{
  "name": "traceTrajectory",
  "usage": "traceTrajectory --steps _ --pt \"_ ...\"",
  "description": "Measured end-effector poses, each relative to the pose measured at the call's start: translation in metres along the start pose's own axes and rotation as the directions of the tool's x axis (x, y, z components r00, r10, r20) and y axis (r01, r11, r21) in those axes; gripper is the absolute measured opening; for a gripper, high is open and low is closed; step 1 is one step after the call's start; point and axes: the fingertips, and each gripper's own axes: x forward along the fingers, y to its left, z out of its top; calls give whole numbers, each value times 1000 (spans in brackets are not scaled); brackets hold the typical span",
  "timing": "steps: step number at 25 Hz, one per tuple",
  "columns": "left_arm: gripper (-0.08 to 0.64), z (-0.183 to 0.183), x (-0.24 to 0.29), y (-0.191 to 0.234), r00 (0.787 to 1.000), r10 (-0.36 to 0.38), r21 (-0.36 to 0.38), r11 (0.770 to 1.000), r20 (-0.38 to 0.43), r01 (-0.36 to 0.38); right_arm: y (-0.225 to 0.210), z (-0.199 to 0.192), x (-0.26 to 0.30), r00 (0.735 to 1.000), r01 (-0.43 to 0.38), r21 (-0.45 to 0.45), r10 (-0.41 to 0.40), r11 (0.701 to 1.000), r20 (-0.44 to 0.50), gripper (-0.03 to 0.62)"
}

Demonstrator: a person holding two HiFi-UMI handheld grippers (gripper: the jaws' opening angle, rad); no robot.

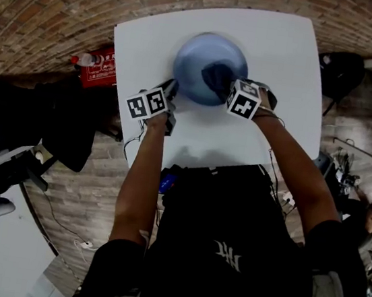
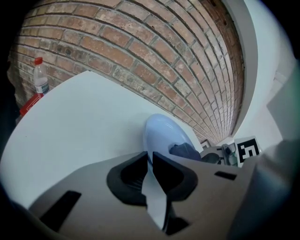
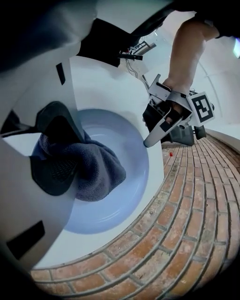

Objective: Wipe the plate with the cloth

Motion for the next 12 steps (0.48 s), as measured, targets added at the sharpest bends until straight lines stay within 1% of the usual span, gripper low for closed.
traceTrajectory --steps 3,6,7,10,12 --pt "37 0 0 0 1000 2 1 1000 3 -2 -14 -10 -3 999 43 1 -43 999 -17 74" --pt "37 0 0 0 1000 4 1 1000 2 -4 -25 -15 -7 997 80 6 -80 997 -11 74" --pt "37 -1 0 0 1000 4 1 1000 1 -4 -28 -15 -8 995 94 -5 -94 996 -13 74" --pt "37 0 0 0 1000 5 4 1000 2 -5 -39 -19 -9 985 157 -81 -162 984 -56 75" --pt "37 0 0 1 1000 6 5 1000 3 -6 -50 -21 -10 977 194 -95 -201 976 -73 75"
